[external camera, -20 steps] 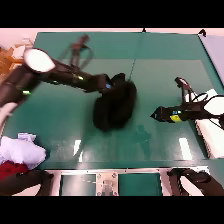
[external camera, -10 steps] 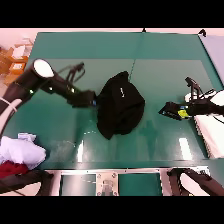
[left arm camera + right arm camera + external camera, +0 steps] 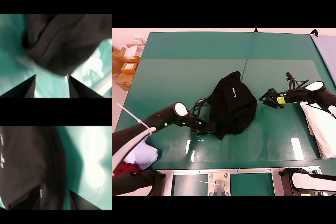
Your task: Fold the shirts.
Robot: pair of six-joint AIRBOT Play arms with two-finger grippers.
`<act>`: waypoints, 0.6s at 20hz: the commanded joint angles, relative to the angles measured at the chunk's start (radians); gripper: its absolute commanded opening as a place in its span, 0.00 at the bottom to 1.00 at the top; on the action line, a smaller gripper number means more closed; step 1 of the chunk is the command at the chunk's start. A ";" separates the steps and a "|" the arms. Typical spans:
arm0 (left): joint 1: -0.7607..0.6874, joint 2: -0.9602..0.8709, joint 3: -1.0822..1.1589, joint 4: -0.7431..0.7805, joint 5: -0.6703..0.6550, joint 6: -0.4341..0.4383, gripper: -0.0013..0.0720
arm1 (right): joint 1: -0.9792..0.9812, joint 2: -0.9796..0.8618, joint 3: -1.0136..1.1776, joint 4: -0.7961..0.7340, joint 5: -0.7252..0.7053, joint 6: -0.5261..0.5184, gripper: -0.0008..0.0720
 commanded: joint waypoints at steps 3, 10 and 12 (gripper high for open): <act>-0.070 -0.048 -0.030 -0.037 0.150 0.000 0.35 | 0.000 -0.088 0.054 0.059 0.000 -0.037 0.58; 0.183 0.077 -0.029 0.344 -0.154 -0.029 0.05 | 0.000 -0.088 0.055 0.056 0.019 -0.082 0.58; 0.325 0.148 -0.029 0.480 -0.240 -0.034 0.05 | 0.005 -0.088 0.055 0.056 0.028 -0.084 0.60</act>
